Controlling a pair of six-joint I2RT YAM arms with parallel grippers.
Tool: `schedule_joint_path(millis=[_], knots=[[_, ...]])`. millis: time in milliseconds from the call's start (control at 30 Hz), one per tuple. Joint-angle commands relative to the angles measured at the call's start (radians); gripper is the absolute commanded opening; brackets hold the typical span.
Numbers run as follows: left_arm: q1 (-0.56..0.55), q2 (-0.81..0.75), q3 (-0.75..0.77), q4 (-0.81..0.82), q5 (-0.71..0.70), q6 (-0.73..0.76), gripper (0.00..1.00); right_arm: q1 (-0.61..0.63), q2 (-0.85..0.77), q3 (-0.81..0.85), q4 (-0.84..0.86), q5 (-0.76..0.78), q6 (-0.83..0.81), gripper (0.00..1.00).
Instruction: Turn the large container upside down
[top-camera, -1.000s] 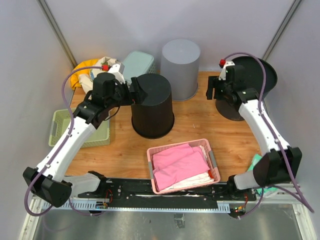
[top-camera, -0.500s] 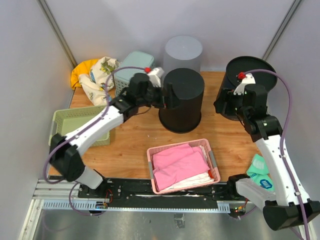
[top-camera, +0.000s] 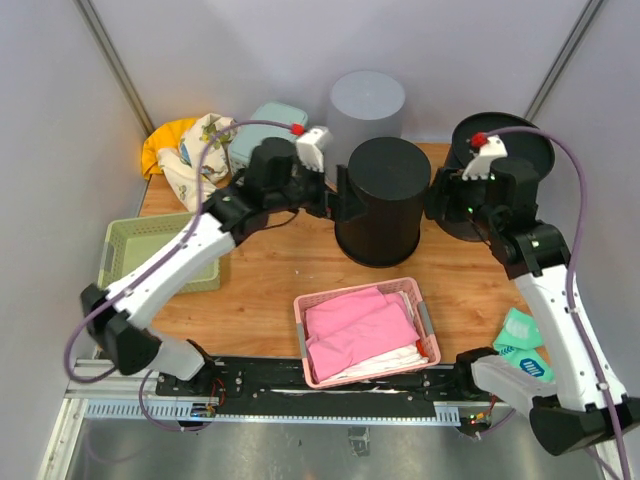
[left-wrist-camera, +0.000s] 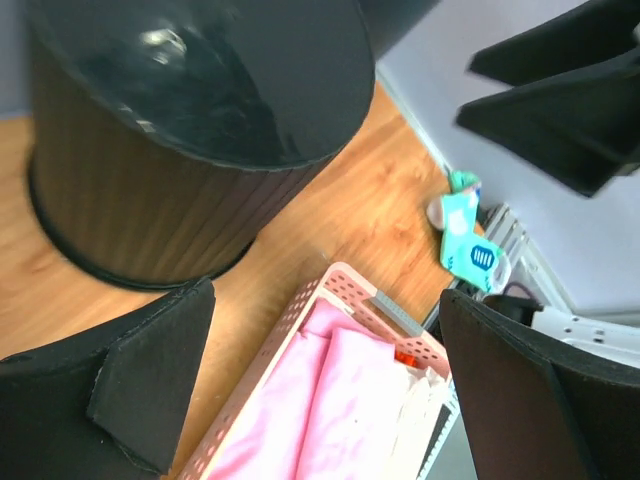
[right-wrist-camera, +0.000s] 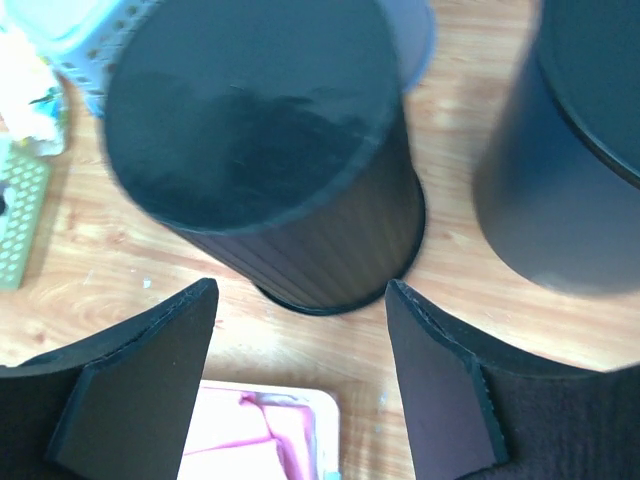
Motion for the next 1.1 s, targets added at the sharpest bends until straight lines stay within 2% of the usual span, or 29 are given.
schedule_joint_path(millis=[0,167,300,433,633,767,1067], knots=[[0.113,-0.186,-0.034,-0.13,-0.104,0.017,0.99,0.169,0.11,0.128,0.056,0.038,-0.052,0.7],[0.33,-0.329,-0.155,-0.234,-0.208,-0.035,0.99,0.313,0.279,0.258,0.057,0.09,-0.108,0.7],[0.395,-0.364,-0.211,-0.341,-0.368,-0.029,0.99,0.329,0.368,0.279,0.04,0.104,-0.098,0.69],[0.464,-0.358,-0.321,-0.363,-0.425,-0.029,0.99,0.327,0.364,0.235,0.015,0.205,-0.102,0.69],[0.488,-0.329,-0.452,-0.316,-0.488,-0.032,0.99,0.298,0.287,0.141,-0.06,0.337,-0.143,0.7],[0.489,-0.314,-0.485,-0.296,-0.505,-0.024,0.99,0.28,0.237,0.103,-0.103,0.386,-0.155,0.7],[0.529,-0.262,-0.472,-0.256,-0.587,0.0,0.99,0.279,0.161,0.138,-0.104,0.365,-0.133,0.7]])
